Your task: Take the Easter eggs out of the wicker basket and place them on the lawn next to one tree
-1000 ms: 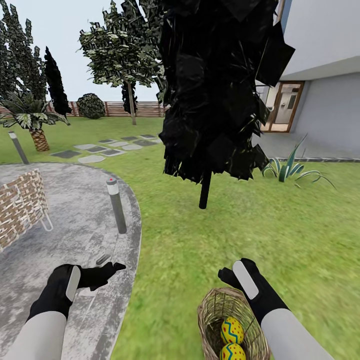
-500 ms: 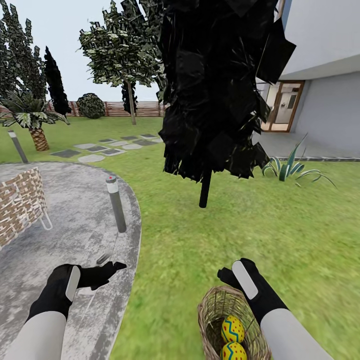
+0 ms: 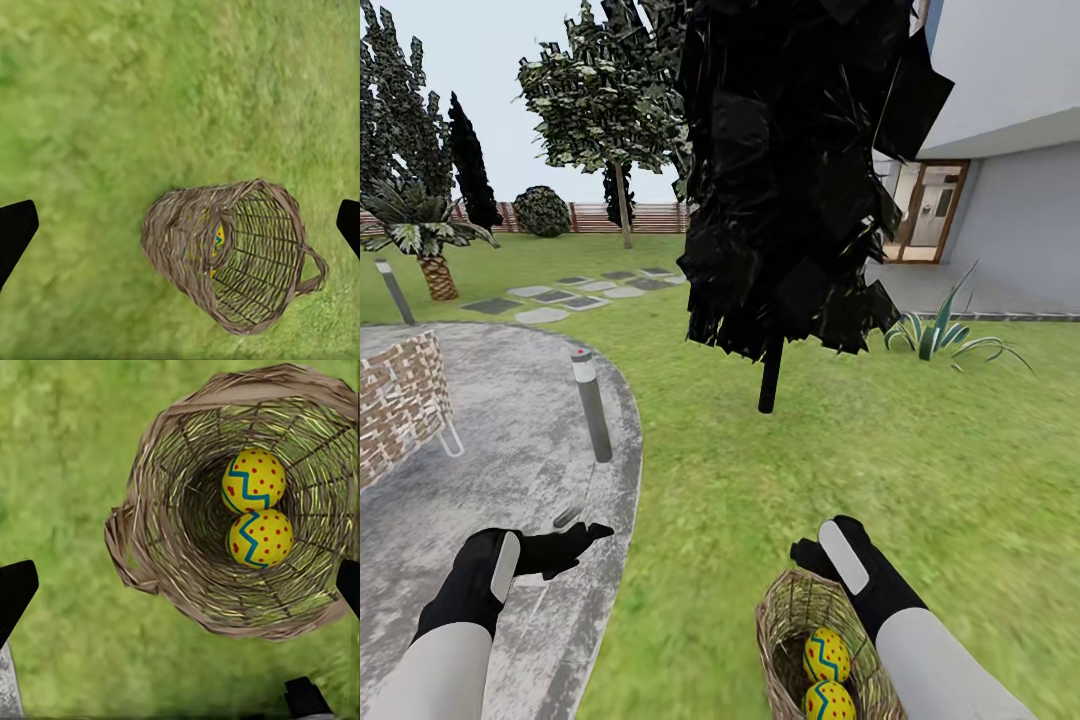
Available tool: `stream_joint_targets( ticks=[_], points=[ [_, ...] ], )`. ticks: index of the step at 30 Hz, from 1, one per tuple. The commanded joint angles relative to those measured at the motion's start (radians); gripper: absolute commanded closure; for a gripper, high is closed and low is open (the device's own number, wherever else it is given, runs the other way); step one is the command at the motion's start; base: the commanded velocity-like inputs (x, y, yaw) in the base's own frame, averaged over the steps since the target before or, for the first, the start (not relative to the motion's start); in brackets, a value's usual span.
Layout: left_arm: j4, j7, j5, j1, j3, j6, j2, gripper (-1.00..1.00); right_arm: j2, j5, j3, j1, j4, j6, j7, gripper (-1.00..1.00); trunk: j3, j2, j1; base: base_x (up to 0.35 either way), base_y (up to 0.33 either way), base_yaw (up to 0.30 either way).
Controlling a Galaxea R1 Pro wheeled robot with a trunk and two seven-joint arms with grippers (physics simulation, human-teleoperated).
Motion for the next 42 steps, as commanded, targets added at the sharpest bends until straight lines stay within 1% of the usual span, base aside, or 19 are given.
stream_joint_targets(
  ticks=[1, 3, 8, 13, 17, 23, 42],
  points=[
    [-0.001, 0.0, 0.004, -0.001, 0.002, 0.007, 0.0, -1.0, 0.0, -0.01, 0.003, -0.006, 0.013, 0.0, -0.01, -1.0, -0.004, -0.008, 0.004, 0.0, 0.0, 0.0],
    [-0.001, 0.0, 0.004, -0.001, 0.002, 0.006, 0.0, -1.0, 0.001, -0.009, 0.003, -0.02, 0.052, -0.003, -0.01, -1.0, -0.011, -0.022, 0.012, 0.0, 0.0, 0.0],
    [-0.001, 0.0, 0.004, -0.001, 0.002, 0.005, 0.0, -1.0, 0.0, -0.007, 0.002, -0.03, 0.078, -0.006, -0.01, -1.0, -0.026, -0.057, 0.031, 0.0, 0.0, 0.0],
    [-0.001, 0.0, 0.004, -0.001, 0.002, 0.005, 0.0, -1.0, -0.001, -0.006, 0.002, -0.031, 0.082, -0.009, -0.011, -1.0, -0.042, -0.092, 0.05, 0.0, 0.0, 0.0],
    [-0.001, 0.0, 0.004, -0.001, 0.002, 0.005, 0.0, -1.0, -0.01, -0.007, 0.002, -0.032, 0.083, -0.012, -0.01, -1.0, -0.054, -0.12, 0.065, 0.0, 0.0, 0.0],
    [-0.001, 0.0, 0.004, -0.001, 0.002, 0.005, 0.0, -1.0, -0.016, -0.008, 0.001, -0.032, 0.086, -0.012, -0.01, -1.0, -0.073, -0.162, 0.088, 0.0, 0.0, 0.0],
    [-0.001, 0.0, 0.004, -0.001, 0.002, 0.005, 0.0, -1.0, -0.017, -0.006, 0.001, -0.032, 0.095, -0.015, -0.01, -1.0, -0.133, -0.295, 0.161, 0.0, 0.0, 0.0]
  ],
)
